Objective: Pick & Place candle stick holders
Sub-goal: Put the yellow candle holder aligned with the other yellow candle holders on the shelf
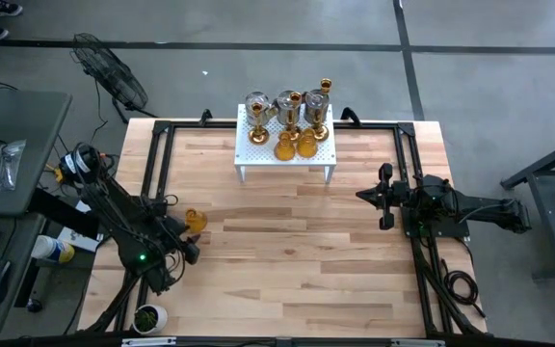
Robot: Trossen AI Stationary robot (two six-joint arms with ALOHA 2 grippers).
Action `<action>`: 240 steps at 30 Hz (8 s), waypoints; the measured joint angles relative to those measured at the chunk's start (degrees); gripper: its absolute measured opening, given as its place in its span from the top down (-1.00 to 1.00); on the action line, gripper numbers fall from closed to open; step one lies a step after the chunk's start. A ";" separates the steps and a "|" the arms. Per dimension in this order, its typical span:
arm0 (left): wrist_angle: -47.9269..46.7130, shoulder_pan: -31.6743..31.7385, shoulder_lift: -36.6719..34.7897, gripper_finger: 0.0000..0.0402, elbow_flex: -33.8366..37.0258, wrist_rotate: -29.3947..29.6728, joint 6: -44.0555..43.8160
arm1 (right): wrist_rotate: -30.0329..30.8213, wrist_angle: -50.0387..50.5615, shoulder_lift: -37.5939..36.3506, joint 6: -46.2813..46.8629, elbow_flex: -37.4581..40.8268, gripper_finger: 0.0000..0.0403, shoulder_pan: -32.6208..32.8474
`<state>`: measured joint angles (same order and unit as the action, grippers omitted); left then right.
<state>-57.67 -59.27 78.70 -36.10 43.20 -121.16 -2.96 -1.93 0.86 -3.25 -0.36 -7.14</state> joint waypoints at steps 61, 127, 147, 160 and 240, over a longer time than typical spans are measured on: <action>-1.92 4.13 2.93 -0.42 5.60 8.68 -1.28 | 0.01 0.01 -0.01 0.00 0.00 0.98 0.00; -20.46 16.80 2.43 0.35 -11.66 17.97 2.92 | 0.02 0.00 -0.02 0.01 0.02 0.98 0.01; 12.92 34.41 2.43 0.35 -24.34 21.43 55.46 | 0.00 0.00 -0.02 0.01 0.00 0.98 0.01; 28.22 45.75 2.43 0.35 -24.33 14.75 73.39 | 0.00 0.01 -0.01 -0.01 0.00 0.98 0.01; 29.57 67.58 4.33 0.35 -32.22 1.21 89.42 | 0.02 0.00 0.00 0.00 0.01 0.98 0.01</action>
<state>-28.10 8.32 83.02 -68.31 44.42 -31.74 -2.94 -1.93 0.86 -3.26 -0.35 -7.14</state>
